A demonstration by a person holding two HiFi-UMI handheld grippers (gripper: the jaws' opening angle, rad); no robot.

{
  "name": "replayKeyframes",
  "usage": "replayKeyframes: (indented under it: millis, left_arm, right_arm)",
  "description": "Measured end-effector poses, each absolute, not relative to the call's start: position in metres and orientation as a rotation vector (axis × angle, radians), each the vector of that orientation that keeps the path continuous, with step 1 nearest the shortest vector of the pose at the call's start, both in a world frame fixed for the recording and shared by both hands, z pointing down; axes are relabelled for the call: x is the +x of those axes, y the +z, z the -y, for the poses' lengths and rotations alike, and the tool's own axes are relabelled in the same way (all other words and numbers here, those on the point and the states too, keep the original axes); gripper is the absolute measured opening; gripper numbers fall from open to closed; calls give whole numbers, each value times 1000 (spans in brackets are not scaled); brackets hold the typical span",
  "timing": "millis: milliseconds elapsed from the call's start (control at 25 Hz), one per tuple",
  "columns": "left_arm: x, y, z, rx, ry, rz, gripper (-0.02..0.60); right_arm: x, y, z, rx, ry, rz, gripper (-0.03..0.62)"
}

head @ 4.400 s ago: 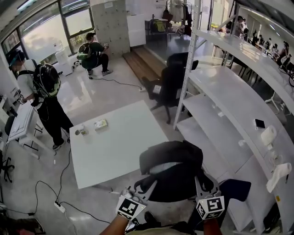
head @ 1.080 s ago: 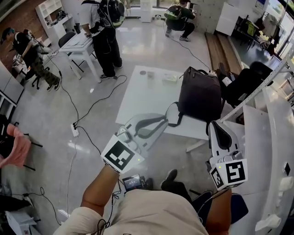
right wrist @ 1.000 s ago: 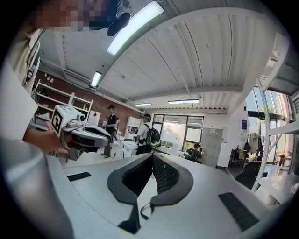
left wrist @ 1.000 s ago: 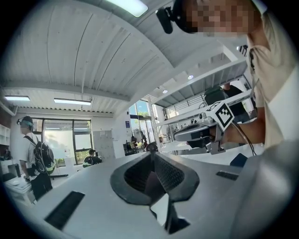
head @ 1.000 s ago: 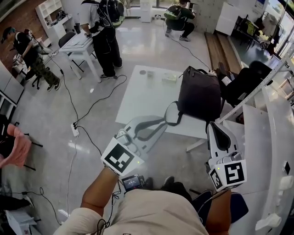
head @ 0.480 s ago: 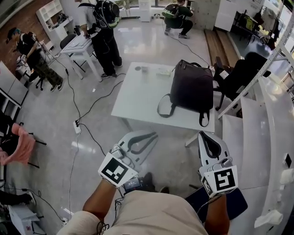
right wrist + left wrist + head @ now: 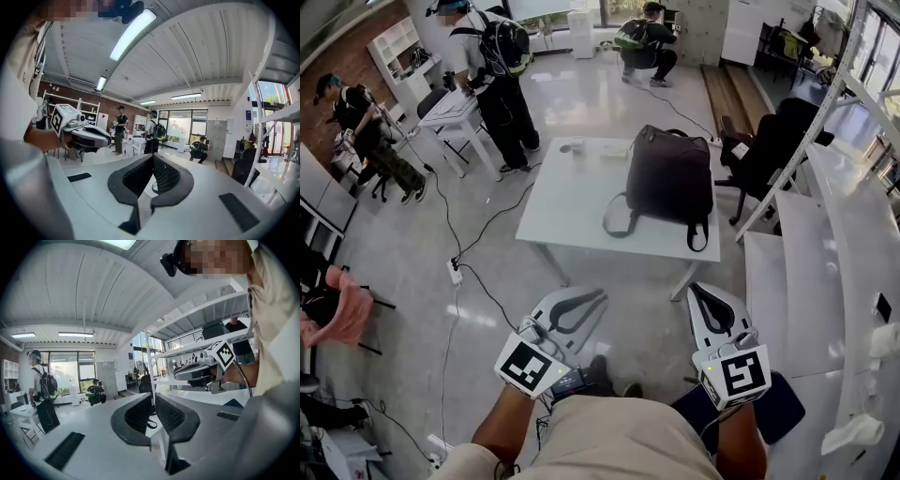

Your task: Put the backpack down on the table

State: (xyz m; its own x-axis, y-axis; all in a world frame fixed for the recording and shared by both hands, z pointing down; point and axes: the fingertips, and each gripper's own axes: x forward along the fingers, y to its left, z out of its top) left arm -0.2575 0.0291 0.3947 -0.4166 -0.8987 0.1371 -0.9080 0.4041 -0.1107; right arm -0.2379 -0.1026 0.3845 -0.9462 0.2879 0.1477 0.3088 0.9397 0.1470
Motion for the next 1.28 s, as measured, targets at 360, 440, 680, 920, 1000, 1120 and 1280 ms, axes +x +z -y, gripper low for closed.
replayKeyframes:
  millis: [360,440,680,920,1000,1120,1280]
  left_arm:
    - [-236,396,-31,1629,271,2583,35]
    - [-234,397,-31,1625,274,2581,35]
    - [-230,397,-29,1623,269,2593,35]
    - [-230,397,-33,1612,261,2598,35]
    - [-231,398,-34,1609,264,2598,35]
    - [-232,401,-34,1608,266,2596,35]
    - [-236,403,-34,1604,265,2591,35]
  right_arm:
    - [-217,390,103,-463,-297,2964,25]
    - [-216,390,104,-448,-314,2961,25]
    - [-210,395,107,-461,-302,2953,25]
    - [-210,398,103,-466,-286,2943,25]
    - [-210,399,103,-468,-284,2942,25]
    - [-212,402,104,-464,-276,2936,25]
    - [-216,404,104,-449,-262,2924,25]
